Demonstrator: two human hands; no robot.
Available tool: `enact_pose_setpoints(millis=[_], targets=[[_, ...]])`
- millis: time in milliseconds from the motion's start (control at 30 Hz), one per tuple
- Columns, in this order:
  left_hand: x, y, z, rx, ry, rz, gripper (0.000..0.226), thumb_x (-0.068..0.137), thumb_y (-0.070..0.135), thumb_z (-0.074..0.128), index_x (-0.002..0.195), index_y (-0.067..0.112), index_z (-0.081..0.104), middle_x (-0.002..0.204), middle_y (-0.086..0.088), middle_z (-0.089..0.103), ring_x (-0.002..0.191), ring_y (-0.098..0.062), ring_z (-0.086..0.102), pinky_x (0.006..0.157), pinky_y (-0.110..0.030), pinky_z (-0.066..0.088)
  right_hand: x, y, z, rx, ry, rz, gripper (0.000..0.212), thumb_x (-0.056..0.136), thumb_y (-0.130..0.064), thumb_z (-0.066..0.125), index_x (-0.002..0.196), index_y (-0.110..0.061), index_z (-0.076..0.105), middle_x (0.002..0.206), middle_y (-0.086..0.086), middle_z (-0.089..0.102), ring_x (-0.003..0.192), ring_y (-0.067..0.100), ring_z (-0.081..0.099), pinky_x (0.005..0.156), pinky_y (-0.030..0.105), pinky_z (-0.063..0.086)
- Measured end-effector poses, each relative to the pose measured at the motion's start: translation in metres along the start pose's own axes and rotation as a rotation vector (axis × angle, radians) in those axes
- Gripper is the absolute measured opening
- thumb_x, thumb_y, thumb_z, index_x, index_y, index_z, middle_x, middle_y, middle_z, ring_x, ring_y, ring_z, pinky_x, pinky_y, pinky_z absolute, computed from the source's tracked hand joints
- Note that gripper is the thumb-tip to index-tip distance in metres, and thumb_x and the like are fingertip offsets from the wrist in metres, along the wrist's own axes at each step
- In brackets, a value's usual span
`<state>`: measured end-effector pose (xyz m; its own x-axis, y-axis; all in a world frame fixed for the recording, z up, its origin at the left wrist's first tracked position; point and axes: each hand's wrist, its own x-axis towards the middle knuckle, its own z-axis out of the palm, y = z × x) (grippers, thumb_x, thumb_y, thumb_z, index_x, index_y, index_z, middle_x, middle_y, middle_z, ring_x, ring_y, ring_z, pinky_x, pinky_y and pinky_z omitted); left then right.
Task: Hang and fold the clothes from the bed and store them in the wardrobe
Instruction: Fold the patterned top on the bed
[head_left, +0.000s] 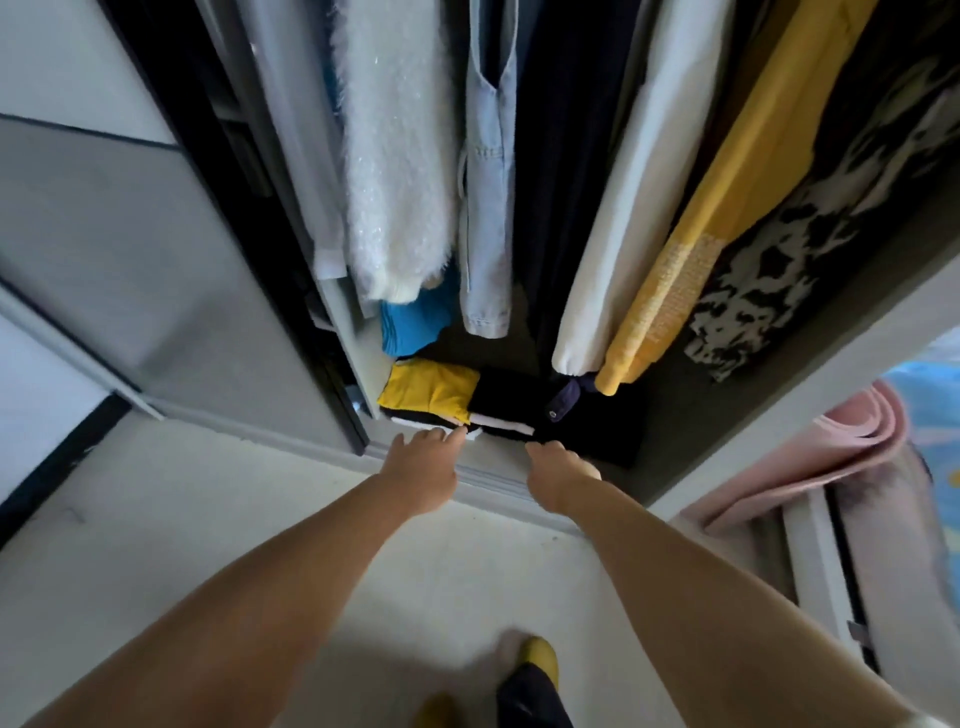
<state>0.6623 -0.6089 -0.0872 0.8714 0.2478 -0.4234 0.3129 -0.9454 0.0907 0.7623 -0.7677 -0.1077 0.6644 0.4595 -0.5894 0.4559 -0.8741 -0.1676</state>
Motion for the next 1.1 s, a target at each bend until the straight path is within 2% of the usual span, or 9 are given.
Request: enact_pose_setpoints(millis=[167, 267, 433, 567, 733, 800, 900, 1000, 1100], targets=[[-0.011, -0.001, 0.004, 0.084, -0.096, 0.09, 0.06, 0.094, 0.01, 0.038, 0.15, 0.021, 0.021, 0.147, -0.009, 0.038, 0.133, -0.029, 0.037, 0.107, -0.045, 0.03, -0.043, -0.002, 0.028, 0.153, 0.035, 0.094, 0.051, 0.097, -0.015, 0.039, 0.147, -0.019, 0.031, 0.147, 0.01, 0.035, 0.132, 0.033, 0.041, 0.103, 0.042, 0.041], [-0.012, 0.033, 0.007, 0.182, -0.115, 0.173, 0.056, 0.093, 0.01, 0.04, 0.146, 0.019, 0.026, 0.147, -0.01, 0.039, 0.131, -0.03, 0.04, 0.104, -0.043, 0.034, -0.077, 0.023, 0.04, 0.219, 0.068, 0.168, 0.051, 0.098, -0.018, 0.039, 0.148, -0.017, 0.029, 0.145, 0.012, 0.036, 0.129, 0.035, 0.044, 0.1, 0.042, 0.043], [-0.025, 0.151, 0.016, 0.274, -0.141, 0.417, 0.059, 0.096, 0.015, 0.041, 0.151, 0.021, 0.02, 0.148, -0.01, 0.035, 0.134, -0.031, 0.036, 0.107, -0.043, 0.031, -0.161, 0.117, 0.063, 0.379, 0.159, 0.43, 0.052, 0.097, -0.016, 0.041, 0.148, -0.018, 0.031, 0.143, 0.012, 0.04, 0.128, 0.034, 0.046, 0.102, 0.041, 0.043], [-0.046, 0.258, 0.031, 0.348, -0.119, 0.65, 0.058, 0.095, 0.015, 0.04, 0.15, 0.02, 0.022, 0.146, -0.01, 0.038, 0.134, -0.029, 0.037, 0.106, -0.042, 0.032, -0.239, 0.193, 0.094, 0.459, 0.174, 0.637, 0.043, 0.096, -0.012, 0.04, 0.139, -0.014, 0.038, 0.136, 0.013, 0.044, 0.12, 0.033, 0.052, 0.092, 0.04, 0.048], [-0.104, 0.403, 0.065, 0.432, -0.13, 0.868, 0.056, 0.096, 0.018, 0.04, 0.149, 0.018, 0.024, 0.144, -0.01, 0.04, 0.132, -0.029, 0.039, 0.105, -0.041, 0.035, -0.36, 0.285, 0.156, 0.575, 0.188, 0.855, 0.048, 0.096, -0.013, 0.039, 0.143, -0.016, 0.036, 0.138, 0.01, 0.044, 0.113, 0.03, 0.054, 0.089, 0.042, 0.05], [-0.137, 0.453, 0.083, 0.44, -0.125, 0.952, 0.053, 0.096, 0.019, 0.04, 0.148, 0.018, 0.027, 0.143, -0.009, 0.042, 0.131, -0.028, 0.04, 0.104, -0.041, 0.036, -0.405, 0.32, 0.186, 0.637, 0.25, 0.94, 0.043, 0.097, -0.016, 0.041, 0.14, -0.013, 0.041, 0.135, 0.014, 0.049, 0.112, 0.032, 0.055, 0.09, 0.042, 0.048], [-0.174, 0.501, 0.104, 0.46, -0.132, 1.063, 0.047, 0.097, 0.017, 0.039, 0.143, 0.016, 0.032, 0.139, -0.01, 0.045, 0.128, -0.028, 0.042, 0.103, -0.043, 0.037, -0.446, 0.353, 0.211, 0.698, 0.306, 1.023, 0.041, 0.098, -0.023, 0.046, 0.137, -0.012, 0.045, 0.132, 0.016, 0.051, 0.115, 0.034, 0.054, 0.093, 0.042, 0.048], [-0.205, 0.551, 0.121, 0.536, -0.128, 1.164, 0.049, 0.097, 0.016, 0.039, 0.145, 0.014, 0.03, 0.139, -0.011, 0.044, 0.127, -0.029, 0.043, 0.105, -0.044, 0.035, -0.48, 0.387, 0.228, 0.738, 0.251, 1.037, 0.05, 0.097, -0.013, 0.039, 0.146, -0.013, 0.032, 0.138, 0.013, 0.045, 0.114, 0.029, 0.054, 0.088, 0.038, 0.051], [-0.214, 0.594, 0.127, 0.542, -0.133, 1.209, 0.048, 0.097, 0.014, 0.038, 0.144, 0.014, 0.031, 0.14, -0.011, 0.044, 0.126, -0.029, 0.044, 0.104, -0.044, 0.036, -0.497, 0.416, 0.236, 0.746, 0.294, 1.045, 0.048, 0.098, -0.012, 0.035, 0.146, -0.012, 0.032, 0.136, 0.013, 0.046, 0.111, 0.028, 0.056, 0.088, 0.039, 0.053]])
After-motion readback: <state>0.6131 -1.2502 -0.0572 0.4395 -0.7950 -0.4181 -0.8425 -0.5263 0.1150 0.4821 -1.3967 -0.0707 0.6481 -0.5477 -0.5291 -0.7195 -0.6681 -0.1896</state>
